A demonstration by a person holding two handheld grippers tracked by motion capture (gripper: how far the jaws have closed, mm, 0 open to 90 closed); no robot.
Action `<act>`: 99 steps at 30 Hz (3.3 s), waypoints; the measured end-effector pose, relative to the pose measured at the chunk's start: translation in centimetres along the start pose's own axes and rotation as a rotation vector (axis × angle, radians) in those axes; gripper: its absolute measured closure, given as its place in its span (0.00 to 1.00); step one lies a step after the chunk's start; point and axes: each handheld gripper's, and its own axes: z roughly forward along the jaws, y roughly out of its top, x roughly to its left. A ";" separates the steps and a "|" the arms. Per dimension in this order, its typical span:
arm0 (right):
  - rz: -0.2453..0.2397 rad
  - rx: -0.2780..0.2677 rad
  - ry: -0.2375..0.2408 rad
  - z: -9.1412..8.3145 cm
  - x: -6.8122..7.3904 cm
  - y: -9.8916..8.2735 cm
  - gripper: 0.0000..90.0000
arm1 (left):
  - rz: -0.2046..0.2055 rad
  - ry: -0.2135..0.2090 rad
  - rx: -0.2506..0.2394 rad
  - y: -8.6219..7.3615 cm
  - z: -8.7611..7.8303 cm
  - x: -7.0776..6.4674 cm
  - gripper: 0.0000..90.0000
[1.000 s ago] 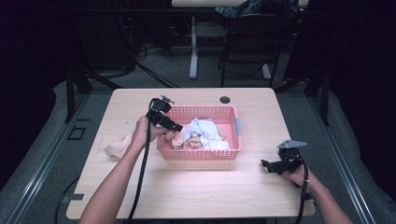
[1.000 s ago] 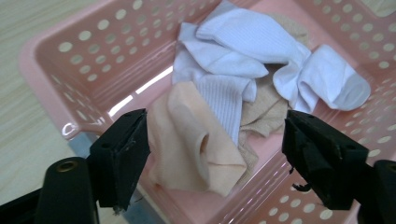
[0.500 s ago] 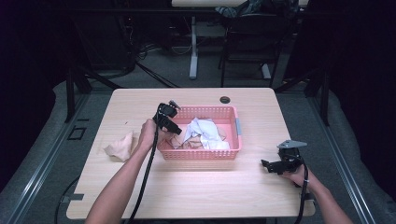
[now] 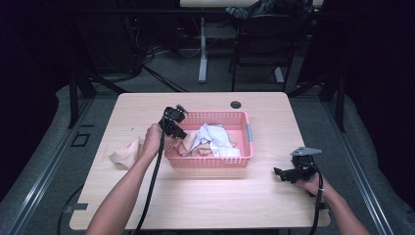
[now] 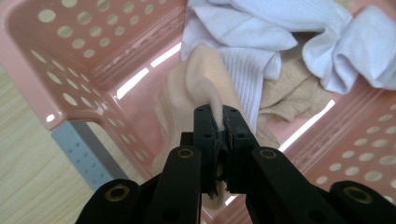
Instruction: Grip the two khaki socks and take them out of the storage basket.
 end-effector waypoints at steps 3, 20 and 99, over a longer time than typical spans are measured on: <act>0.001 0.000 0.000 0.0 0.0 0.0 0.00 | 0.003 -0.009 -0.033 0.1 -1.3 0.1 0.95; 0.001 0.000 -0.002 0.0 0.0 0.0 0.00 | 0.000 -0.028 -0.154 0.6 -6.8 0.3 0.95; 0.000 0.000 0.001 0.0 0.0 0.0 0.00 | -0.282 0.130 -0.100 -11.3 -8.9 10.0 0.95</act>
